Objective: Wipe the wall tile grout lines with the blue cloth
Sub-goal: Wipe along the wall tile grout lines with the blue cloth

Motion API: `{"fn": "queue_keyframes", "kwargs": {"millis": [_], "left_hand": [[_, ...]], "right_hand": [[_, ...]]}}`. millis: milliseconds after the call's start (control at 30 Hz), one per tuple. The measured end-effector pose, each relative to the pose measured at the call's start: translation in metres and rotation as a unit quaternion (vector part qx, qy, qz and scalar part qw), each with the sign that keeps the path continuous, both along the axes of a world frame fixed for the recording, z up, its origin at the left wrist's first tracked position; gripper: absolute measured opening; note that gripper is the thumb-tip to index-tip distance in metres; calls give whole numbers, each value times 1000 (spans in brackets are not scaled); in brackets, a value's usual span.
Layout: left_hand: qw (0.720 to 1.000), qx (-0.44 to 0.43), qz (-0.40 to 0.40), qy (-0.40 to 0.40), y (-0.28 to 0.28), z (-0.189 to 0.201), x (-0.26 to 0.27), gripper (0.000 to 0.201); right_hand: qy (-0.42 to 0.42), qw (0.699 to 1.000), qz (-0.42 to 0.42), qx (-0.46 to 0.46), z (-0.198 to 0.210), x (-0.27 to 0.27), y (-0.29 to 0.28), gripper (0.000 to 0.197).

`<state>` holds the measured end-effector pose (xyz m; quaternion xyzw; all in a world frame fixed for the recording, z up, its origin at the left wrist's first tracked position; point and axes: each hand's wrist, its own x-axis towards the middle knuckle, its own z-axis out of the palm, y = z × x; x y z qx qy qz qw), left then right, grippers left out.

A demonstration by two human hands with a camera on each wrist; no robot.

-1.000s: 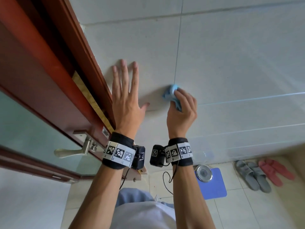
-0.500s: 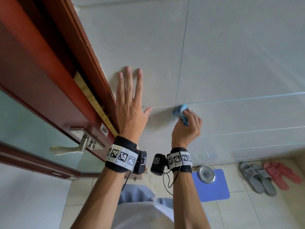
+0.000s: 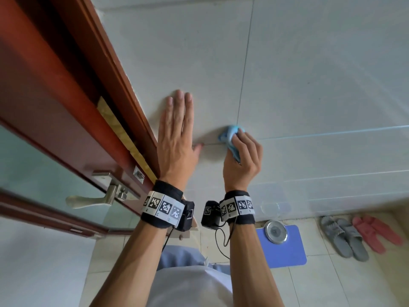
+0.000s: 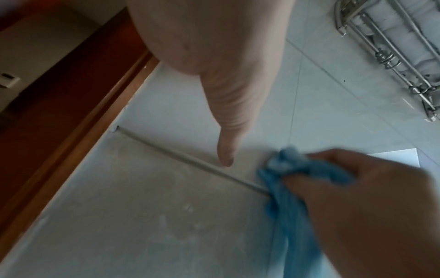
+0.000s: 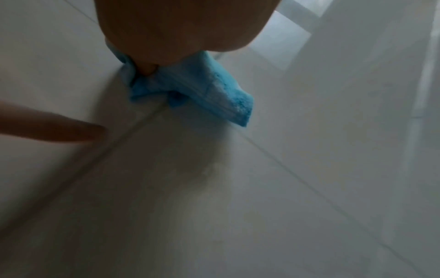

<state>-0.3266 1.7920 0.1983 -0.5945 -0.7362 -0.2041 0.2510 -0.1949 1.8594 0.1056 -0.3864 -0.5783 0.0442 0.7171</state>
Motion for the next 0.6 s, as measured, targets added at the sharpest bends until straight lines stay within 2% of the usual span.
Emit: {"fn": "queue_keyframes", "kwargs": {"millis": [100, 167, 367, 500, 600], "left_hand": [[1000, -22, 11, -15, 0, 2, 7, 142], [999, -27, 13, -24, 0, 4, 12, 145], [994, -17, 63, -85, -1, 12, 47, 144], [989, -12, 85, -124, -2, 21, 68, 138], [990, -19, 73, -121, -2, 24, 75, 126]], "right_hand": [[19, 992, -36, -117, -28, 23, -7, 17], [13, 985, -53, -164, -28, 41, -9, 28], [-36, 991, 22, -127, 18, 54, 1, 31], [-92, 978, 94, -159, 19, 52, -4, 32], [-149, 959, 146, -193, 11, 41, -11, 36]]}}
